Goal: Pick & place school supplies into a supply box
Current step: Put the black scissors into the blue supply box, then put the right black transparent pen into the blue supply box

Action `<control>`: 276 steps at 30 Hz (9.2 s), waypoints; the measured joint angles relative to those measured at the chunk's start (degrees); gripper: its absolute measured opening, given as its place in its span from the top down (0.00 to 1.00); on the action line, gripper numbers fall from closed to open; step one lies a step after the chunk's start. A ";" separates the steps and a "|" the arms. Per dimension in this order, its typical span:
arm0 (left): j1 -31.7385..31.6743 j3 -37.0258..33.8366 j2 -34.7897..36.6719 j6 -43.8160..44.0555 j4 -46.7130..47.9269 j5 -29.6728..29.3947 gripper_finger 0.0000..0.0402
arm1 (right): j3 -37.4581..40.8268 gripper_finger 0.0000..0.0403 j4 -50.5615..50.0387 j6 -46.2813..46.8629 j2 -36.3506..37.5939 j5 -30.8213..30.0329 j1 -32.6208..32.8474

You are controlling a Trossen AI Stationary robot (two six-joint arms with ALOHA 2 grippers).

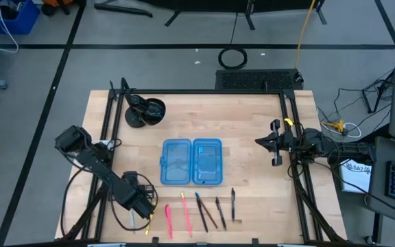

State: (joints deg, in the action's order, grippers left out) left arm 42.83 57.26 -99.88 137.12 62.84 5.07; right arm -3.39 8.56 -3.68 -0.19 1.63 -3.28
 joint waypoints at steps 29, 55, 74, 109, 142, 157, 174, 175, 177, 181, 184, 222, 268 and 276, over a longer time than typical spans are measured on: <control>-1.44 0.06 -7.45 -18.37 -6.73 -16.90 0.77 | -0.01 1.00 1.97 0.02 0.01 -0.02 -0.01; -2.25 1.09 1.01 -17.26 -3.26 -16.54 0.85 | 0.01 1.00 1.13 0.04 -0.28 0.10 0.00; -24.71 20.44 7.68 -44.50 -7.17 -33.21 0.85 | -0.01 1.00 1.69 0.04 -0.31 0.00 0.00; -41.51 42.99 -22.03 -55.46 -9.80 -25.13 0.85 | -0.01 1.00 1.46 7.98 -0.66 0.13 0.00; -42.49 43.06 -29.87 -55.08 -13.39 -23.13 0.83 | -0.01 1.00 0.11 9.05 -1.14 0.24 0.01; -41.46 42.97 -29.79 -57.96 -13.38 -23.54 0.49 | 0.00 1.00 0.15 9.05 -1.14 1.91 0.01; -40.62 43.60 -19.86 -69.96 -12.64 -29.36 0.41 | -0.01 1.00 0.02 10.14 -1.30 2.14 0.01; -40.31 43.60 -17.92 -72.39 -12.72 -30.09 0.40 | -0.01 1.00 0.18 10.45 -1.35 2.71 0.00; -39.02 43.60 -13.64 -79.21 -13.00 -32.00 0.41 | 0.00 1.00 0.12 10.54 -1.36 4.03 0.01; -33.65 43.69 -4.77 -99.34 -13.71 -34.70 0.47 | -0.01 1.00 0.11 10.54 -1.36 6.22 -0.01; -27.92 43.69 0.77 -111.21 -13.50 -37.32 0.56 | -0.01 1.00 -0.31 10.56 -1.36 8.58 0.01; -36.29 -56.35 59.35 -141.79 -103.75 -15.78 1.00 | -0.25 1.00 4.50 2.60 -1.40 5.83 -0.01; -42.97 -55.78 59.89 -151.99 -95.83 -35.92 0.94 | -98.02 1.00 -79.90 109.35 -107.98 -17.78 44.41; -44.95 -55.78 59.83 -153.76 -96.00 -30.39 0.94 | -98.02 0.87 -79.29 111.33 -112.94 -18.13 43.31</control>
State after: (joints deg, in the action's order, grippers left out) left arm -2.12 1.48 -40.05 -16.65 -33.17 -25.32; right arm -101.41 -70.74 107.64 -113.13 -16.50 40.04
